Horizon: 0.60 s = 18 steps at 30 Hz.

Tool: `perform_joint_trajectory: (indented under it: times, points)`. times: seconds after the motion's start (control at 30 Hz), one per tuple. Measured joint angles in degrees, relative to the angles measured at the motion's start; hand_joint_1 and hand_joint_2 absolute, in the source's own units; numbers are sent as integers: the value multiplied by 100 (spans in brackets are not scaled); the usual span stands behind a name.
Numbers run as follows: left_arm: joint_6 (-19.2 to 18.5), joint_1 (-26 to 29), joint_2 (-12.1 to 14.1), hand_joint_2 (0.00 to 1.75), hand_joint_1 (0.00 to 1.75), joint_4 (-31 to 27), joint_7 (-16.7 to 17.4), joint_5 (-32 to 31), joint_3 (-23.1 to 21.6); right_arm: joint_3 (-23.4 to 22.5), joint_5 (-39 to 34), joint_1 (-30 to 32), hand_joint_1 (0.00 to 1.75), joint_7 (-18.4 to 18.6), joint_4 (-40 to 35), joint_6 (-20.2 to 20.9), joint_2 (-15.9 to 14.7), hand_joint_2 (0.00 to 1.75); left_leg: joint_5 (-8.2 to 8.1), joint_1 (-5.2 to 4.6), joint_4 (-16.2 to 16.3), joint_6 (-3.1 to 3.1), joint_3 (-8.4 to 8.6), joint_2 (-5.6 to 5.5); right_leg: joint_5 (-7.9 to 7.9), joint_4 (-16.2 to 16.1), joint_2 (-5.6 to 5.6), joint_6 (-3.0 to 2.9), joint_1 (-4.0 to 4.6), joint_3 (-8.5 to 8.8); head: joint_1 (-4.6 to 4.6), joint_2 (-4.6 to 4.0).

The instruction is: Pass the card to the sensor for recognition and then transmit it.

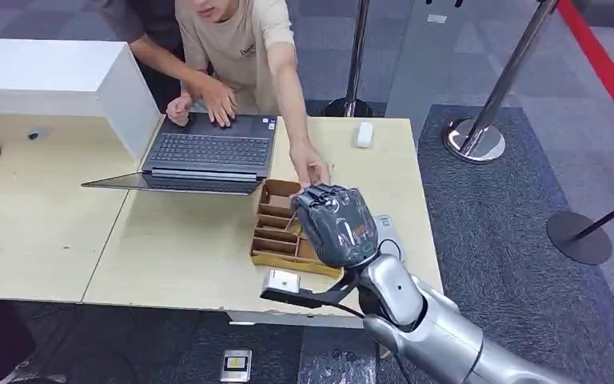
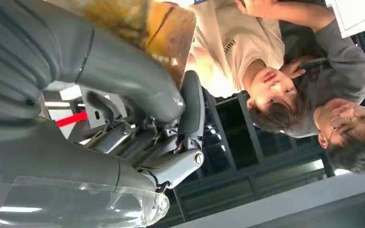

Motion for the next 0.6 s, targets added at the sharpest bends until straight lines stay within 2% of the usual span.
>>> perform_joint_trajectory:
  times: [0.23,0.6]
  points:
    - [7,0,0,0,0,0,-11,35,0,18,-28,2,175,0,2,-53,-20,175,0,0,0,0,0,0,0,0,0,0,0,0,0,0]
    - [7,2,2,0,0,0,-15,46,0,-164,-625,-3,175,-2,22,-310,-81,175,0,0,0,0,1,0,0,0,0,0,0,0,0,0]
